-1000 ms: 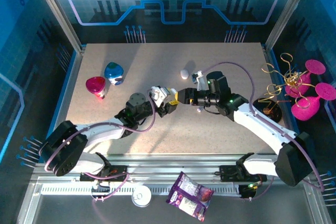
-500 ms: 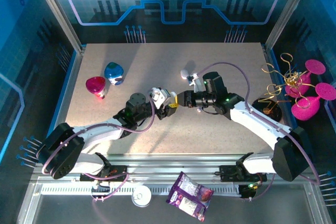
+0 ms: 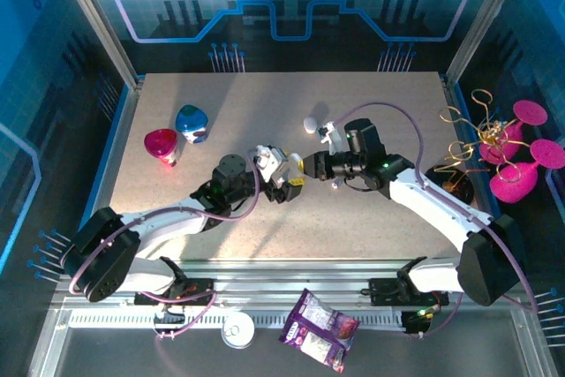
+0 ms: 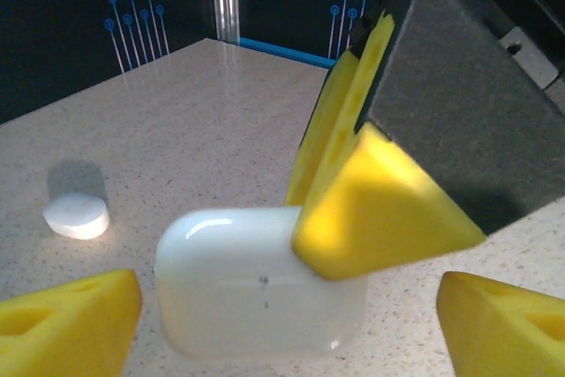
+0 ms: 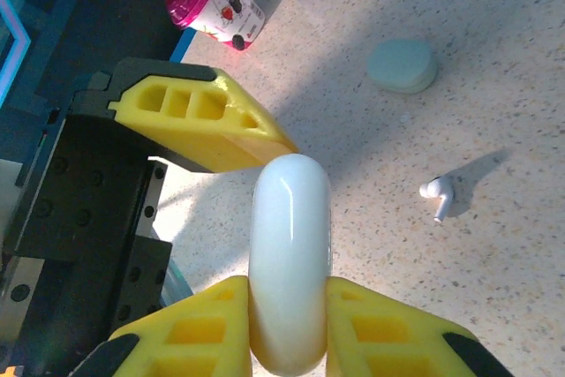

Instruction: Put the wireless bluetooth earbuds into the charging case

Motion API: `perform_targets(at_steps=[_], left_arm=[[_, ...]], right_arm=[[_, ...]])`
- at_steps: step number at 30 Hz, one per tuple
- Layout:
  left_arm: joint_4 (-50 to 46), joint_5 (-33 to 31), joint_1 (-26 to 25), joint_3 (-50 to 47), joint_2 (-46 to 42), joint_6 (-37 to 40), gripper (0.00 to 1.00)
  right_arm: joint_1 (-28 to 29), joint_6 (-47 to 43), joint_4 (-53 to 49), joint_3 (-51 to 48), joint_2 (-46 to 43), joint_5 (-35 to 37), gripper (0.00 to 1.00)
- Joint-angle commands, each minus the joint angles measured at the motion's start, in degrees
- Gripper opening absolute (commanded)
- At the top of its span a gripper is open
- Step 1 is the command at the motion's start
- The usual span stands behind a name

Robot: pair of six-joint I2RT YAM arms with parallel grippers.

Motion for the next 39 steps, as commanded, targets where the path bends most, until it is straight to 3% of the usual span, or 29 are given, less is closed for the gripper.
perform_targets(at_steps=[1,7,13,18,22,36,39], left_arm=[[0.5,5.5,0.6,0.8,-2.6,-3.1,0.94],[-0.6,27.7,7.2,1.0,-3.0,-13.3,0.95],[13.7,38.2,10.2,-0.3,0.4,-22.5,0.83],[15.4,46.6,10.2,2.5,3.0,-22.9,0.71],[17.9,49.0,10.2,2.4,3.6,-22.6,0.58],[18.2,51.1,10.1,3.8,4.4,-24.0,0.39],[18.2,51.4,10.1,3.7,4.4,-24.1,0.29]], right_arm=[[-2.1,-3.8,-1.4,1.4,-2.4,-1.8,0.20],[-6.6,-14.7,-4.6,2.2,-5.2,-13.8,0.17],[-6.4,-27.7,-13.5,5.6,-5.8,-24.2,0.15],[-4.1,-31.2,-15.9,6.7,-6.8,-27.9,0.16],[-2.8,-31.2,-16.1,7.0,-6.7,-28.3,0.16],[-1.4,-33.7,-20.5,9.7,-3.9,-26.9,0.16],[-1.3,-33.8,-21.1,10.0,-3.6,-26.1,0.17]])
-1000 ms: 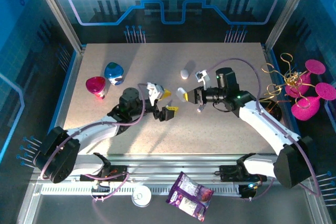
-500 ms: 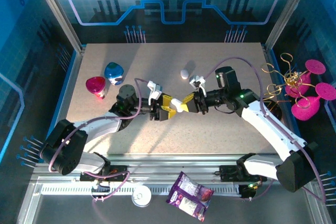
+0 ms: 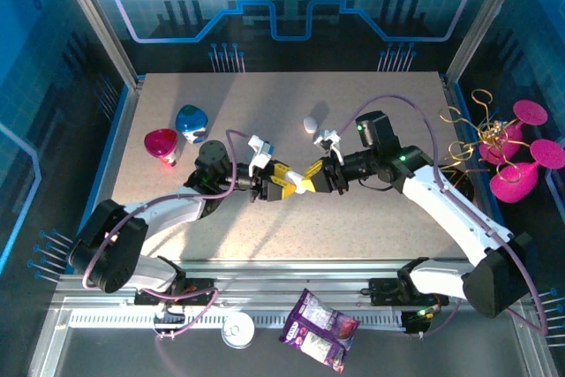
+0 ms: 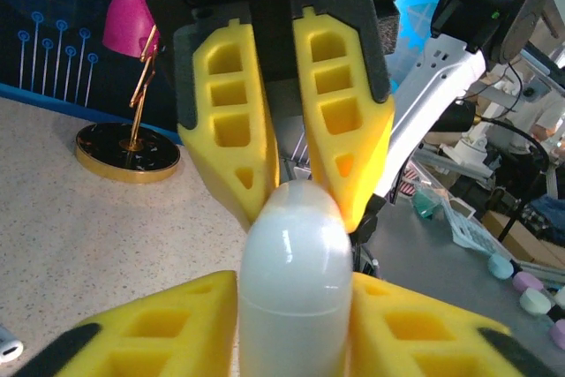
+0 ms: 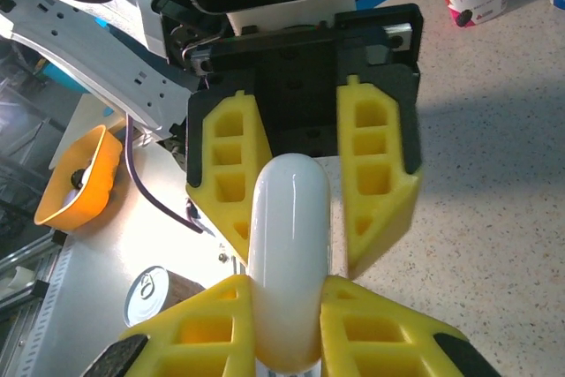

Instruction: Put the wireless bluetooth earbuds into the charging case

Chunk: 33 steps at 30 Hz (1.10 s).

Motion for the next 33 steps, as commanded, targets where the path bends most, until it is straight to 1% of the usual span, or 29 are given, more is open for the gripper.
perform_targets(at_steps=[1,2,5,7,11,13,21,27,30,33], left_arm=[[2.3,2.0,0.3,1.3,0.7,0.1,0.25],[2.3,2.0,0.3,1.2,0.7,0.2,0.22],[3.0,1.5,0.4,0.8,0.6,0.8,0.16],[3.4,1.3,0.4,0.7,0.7,0.9,0.15],[3.8,1.2,0.4,0.7,0.8,0.9,0.14],[4.0,1.2,0.4,0.7,0.8,0.7,0.14],[4.0,0.9,0.3,0.7,0.3,0.2,0.13],[4.0,0.8,0.4,0.0,-0.2,1.0,0.13],[4.2,-0.1,0.4,-1.1,-0.4,2.7,0.12],[10.0,-0.8,0.4,-3.8,-0.3,4.9,0.09]], right_arm=[[0.7,-1.2,-2.0,2.3,0.4,0.1,0.18],[0.8,-1.2,-2.0,2.4,0.3,0.5,0.21],[0.8,-0.7,-1.2,2.2,-0.3,2.1,0.36],[0.9,-0.3,1.3,1.1,-1.4,3.5,0.49],[1.6,-0.2,4.1,-0.3,-2.8,5.7,0.60],[2.0,-0.3,4.3,-0.3,-2.7,7.3,0.64],[3.3,-2.7,1.8,0.9,-0.4,11.5,0.67],[2.4,0.8,4.4,0.2,-1.9,17.7,0.66],[1.0,3.0,7.1,-1.0,-3.5,16.7,0.65],[0.2,3.9,7.7,-1.3,-4.2,16.1,0.65]])
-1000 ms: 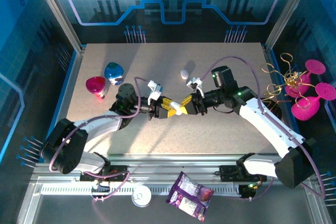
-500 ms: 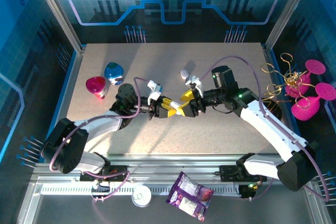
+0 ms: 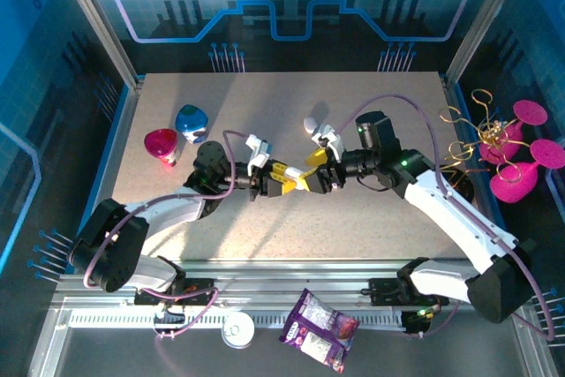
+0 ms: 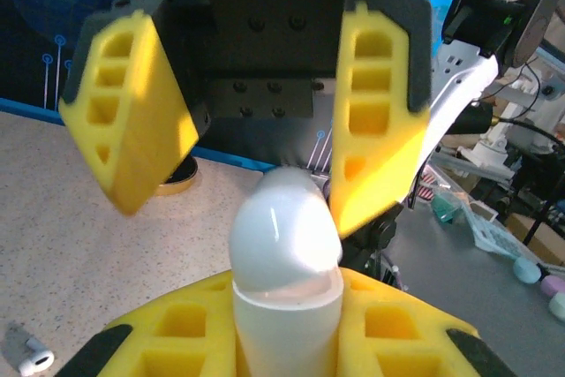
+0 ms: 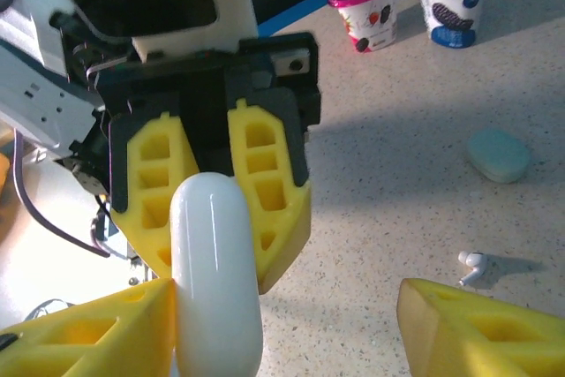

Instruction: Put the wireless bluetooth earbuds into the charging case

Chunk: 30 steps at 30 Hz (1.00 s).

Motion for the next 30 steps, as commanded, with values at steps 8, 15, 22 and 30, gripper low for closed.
perform_targets(at_steps=[8,15,22,30], left_arm=[[13.6,1.2,0.7,-3.5,1.8,1.8,0.09],[19.9,-2.4,3.1,-5.2,4.7,2.0,0.09],[23.0,-3.1,4.0,-6.6,5.3,3.0,0.10],[22.9,-4.3,4.2,-8.1,3.6,4.9,0.10]], right_arm=[[-1.9,2.3,2.9,-0.9,-2.8,0.2,0.66],[-4.2,7.8,11.8,-6.2,-9.2,2.0,0.74],[-11.6,17.9,11.0,-11.6,-7.7,17.2,0.71],[-11.7,21.8,6.3,-10.1,8.9,23.9,0.63]])
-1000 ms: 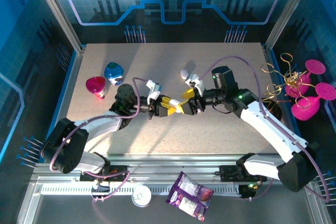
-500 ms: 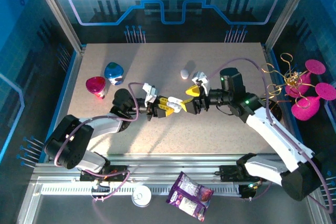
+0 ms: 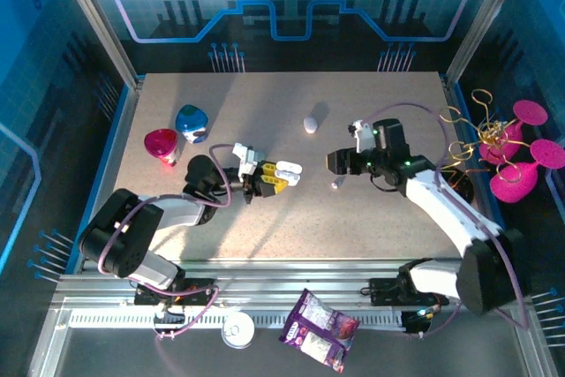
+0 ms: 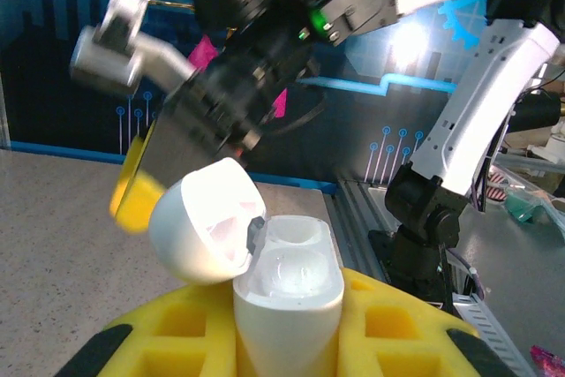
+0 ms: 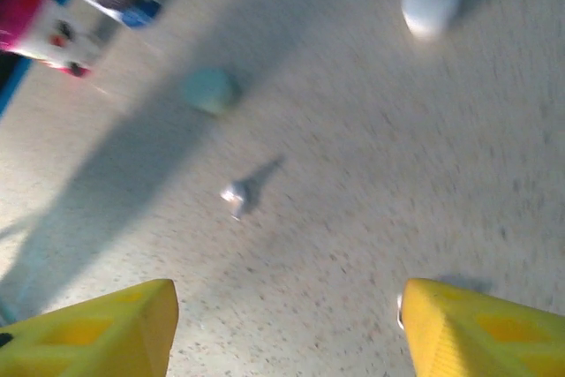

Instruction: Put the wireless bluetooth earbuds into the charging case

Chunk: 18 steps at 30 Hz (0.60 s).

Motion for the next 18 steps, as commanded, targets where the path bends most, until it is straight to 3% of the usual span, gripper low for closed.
perform_targets(at_steps=[1,5,8,18], left_arm=[[2.3,-0.9,0.5,-1.1,-1.6,2.3,0.10],[-1.4,-1.1,0.7,-1.2,-2.6,3.6,0.11],[-8.1,-3.1,1.0,-2.4,-5.3,8.9,0.10],[-31.6,-9.4,2.3,-5.4,-22.5,17.9,0.12]], right_arm=[[0.2,2.8,-1.0,0.3,5.2,1.7,0.61],[2.9,0.5,-4.5,6.8,15.4,0.6,0.56],[6.3,-1.4,-7.6,11.8,21.3,2.7,0.54],[15.8,-4.6,-17.1,31.6,38.3,7.9,0.43]])
